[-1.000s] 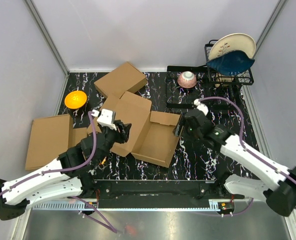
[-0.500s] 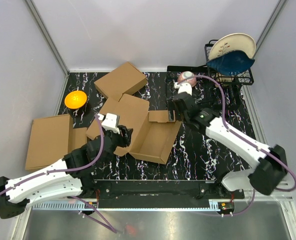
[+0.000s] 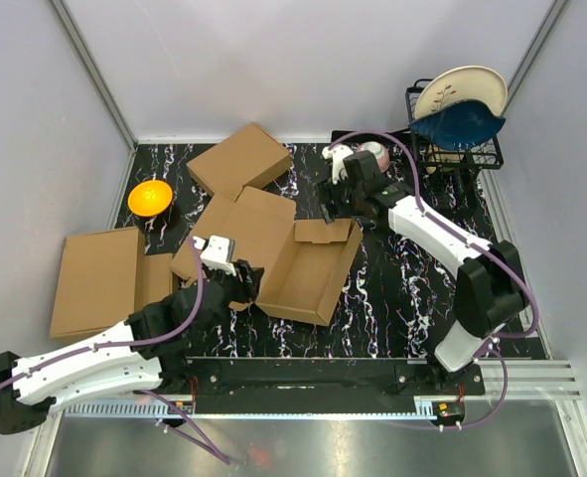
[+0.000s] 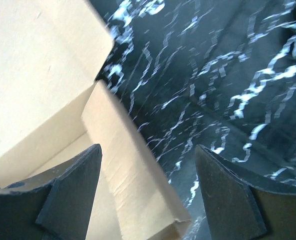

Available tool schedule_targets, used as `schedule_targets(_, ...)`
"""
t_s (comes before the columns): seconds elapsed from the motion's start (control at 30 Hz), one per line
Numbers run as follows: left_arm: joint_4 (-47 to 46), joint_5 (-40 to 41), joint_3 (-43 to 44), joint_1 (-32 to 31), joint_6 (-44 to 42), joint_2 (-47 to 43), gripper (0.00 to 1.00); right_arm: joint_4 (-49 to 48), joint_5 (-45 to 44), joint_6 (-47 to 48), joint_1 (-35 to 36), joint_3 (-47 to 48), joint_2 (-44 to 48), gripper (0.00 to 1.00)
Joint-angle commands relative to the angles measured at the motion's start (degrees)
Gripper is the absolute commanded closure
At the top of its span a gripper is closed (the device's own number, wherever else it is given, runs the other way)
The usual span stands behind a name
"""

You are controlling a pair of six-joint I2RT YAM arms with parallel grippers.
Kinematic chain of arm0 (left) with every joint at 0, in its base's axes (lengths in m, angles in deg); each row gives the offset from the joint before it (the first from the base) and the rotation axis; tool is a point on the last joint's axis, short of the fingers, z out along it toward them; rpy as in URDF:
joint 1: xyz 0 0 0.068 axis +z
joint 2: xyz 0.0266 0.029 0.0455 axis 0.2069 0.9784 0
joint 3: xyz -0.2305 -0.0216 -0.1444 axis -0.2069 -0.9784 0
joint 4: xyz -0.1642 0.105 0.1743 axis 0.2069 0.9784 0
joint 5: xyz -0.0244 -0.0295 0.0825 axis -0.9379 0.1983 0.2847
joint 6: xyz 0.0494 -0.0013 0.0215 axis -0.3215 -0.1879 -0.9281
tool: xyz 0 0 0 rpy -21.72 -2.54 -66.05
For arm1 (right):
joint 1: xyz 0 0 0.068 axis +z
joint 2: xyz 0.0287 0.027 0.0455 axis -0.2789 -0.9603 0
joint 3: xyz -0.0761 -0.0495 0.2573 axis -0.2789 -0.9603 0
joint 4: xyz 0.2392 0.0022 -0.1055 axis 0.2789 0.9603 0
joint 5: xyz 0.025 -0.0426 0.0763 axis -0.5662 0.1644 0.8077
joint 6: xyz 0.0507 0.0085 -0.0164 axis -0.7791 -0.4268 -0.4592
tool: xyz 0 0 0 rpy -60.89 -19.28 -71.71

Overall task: Fold the paper box
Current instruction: Adjust the paper box at the center of the board, then fold the paper box at the center of the board.

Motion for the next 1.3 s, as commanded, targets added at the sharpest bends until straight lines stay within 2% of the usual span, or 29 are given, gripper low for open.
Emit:
schedule_targets(0.0,-2.52,-0.64,-1.66,-0.22,1.77,-1.64,0.47,-0.96,12.87,3.65,0.10,-3.00,-0.14,0.20)
schedule_targets(0.2,-2.61,-1.43,-2.10,-0.22,2.04,-1.12,0.47,-0.17,13.04,3.91,0.28,-5.72,-1.02,0.22)
schedule_targets(0.37,-3.32,-2.13,-2.89,-0.31,2.92,-1.12,0.47,0.27,10.76,2.86,1.25,-8.36,-3.83,0.30)
schedule_targets(0.53,-3.06,-2.40,-4.48,-0.31,4.32,-1.12,0.47,-0.16,6.73,0.14,3.27,-10.91,-5.50,0.48)
schedule_targets(0.57,-2.62,-2.40,-4.56,-0.31,4.41,-1.03,0.47,-0.43,6.02,-1.09,3.44,-12.22,-5.51,0.56)
schedule_targets(0.63,-2.27,-2.13,-4.74,-0.31,5.03,-0.50,0.47,-2.44,3.22,-1.63,3.53,-14.24,-4.72,0.63)
schedule_targets(0.8,-0.42,-0.90,-4.65,-0.31,7.48,2.65,0.47,-10.87,-2.85,-9.09,3.97,-23.82,1.68,0.80)
schedule_targets(1.0,0.20,0.59,-4.92,-0.31,13.62,9.23,0.44,-12.03,-14.80,-16.38,6.43,-29.63,6.44,1.00)
schedule_targets(1.13,-0.85,1.29,-5.27,-0.31,17.85,15.30,0.41,-11.33,-19.20,-21.22,9.06,-30.69,6.63,1.00)
schedule_targets(1.27,0.10,5.33,-2.38,-0.22,19.44,22.16,0.39,-10.19,-20.71,-23.59,11.79,-30.16,4.43,1.00)
